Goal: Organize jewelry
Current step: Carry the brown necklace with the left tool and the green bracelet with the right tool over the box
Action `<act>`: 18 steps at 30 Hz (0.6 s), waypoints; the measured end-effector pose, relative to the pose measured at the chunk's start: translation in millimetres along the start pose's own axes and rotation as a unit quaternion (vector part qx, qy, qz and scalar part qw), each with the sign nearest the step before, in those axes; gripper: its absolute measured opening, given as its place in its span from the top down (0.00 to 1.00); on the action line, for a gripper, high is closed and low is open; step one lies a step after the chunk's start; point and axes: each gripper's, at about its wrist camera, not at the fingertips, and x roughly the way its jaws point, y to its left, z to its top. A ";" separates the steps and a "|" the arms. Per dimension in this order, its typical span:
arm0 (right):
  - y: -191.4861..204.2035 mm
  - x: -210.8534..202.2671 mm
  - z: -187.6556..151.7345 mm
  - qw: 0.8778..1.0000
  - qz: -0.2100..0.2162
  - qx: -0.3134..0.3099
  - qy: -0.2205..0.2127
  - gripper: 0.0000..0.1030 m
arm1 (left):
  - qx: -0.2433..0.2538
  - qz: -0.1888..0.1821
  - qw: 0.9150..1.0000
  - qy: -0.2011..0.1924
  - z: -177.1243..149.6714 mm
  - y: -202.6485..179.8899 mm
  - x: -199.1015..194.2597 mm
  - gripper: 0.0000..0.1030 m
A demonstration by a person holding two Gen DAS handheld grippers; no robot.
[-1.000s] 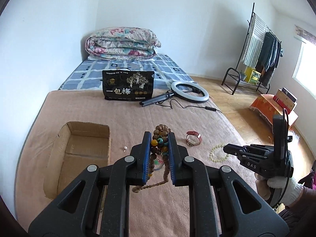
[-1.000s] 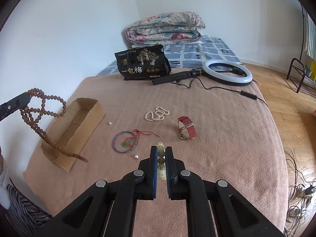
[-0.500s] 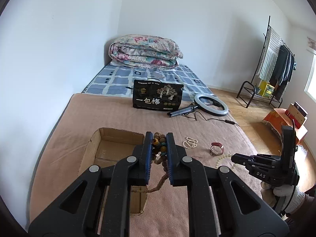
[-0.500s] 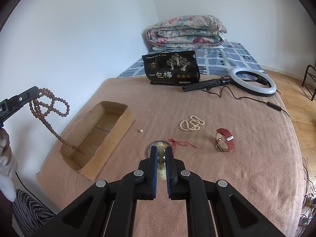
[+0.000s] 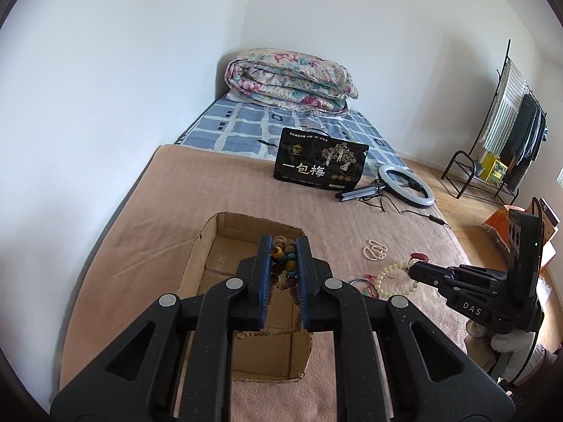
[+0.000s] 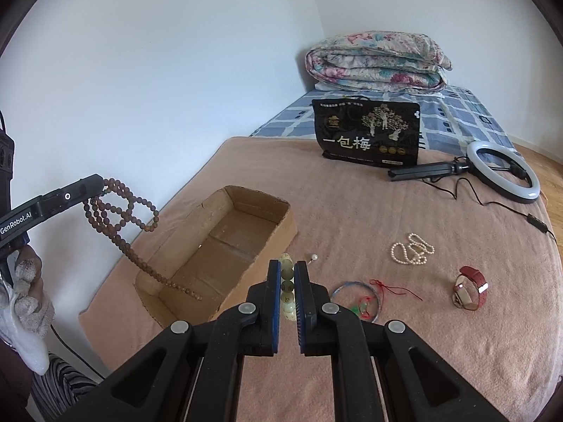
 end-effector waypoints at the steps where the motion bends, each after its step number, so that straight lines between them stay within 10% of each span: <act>1: 2.8 4.0 2.1 1.000 0.003 -0.001 0.000 0.95 | -0.001 0.001 1.000 0.003 0.4 3.3 1.8 0.89; 18: 33.8 73.1 29.9 0.999 0.021 -0.015 0.021 0.95 | 0.017 0.027 0.998 0.059 -20.7 40.9 36.0 0.89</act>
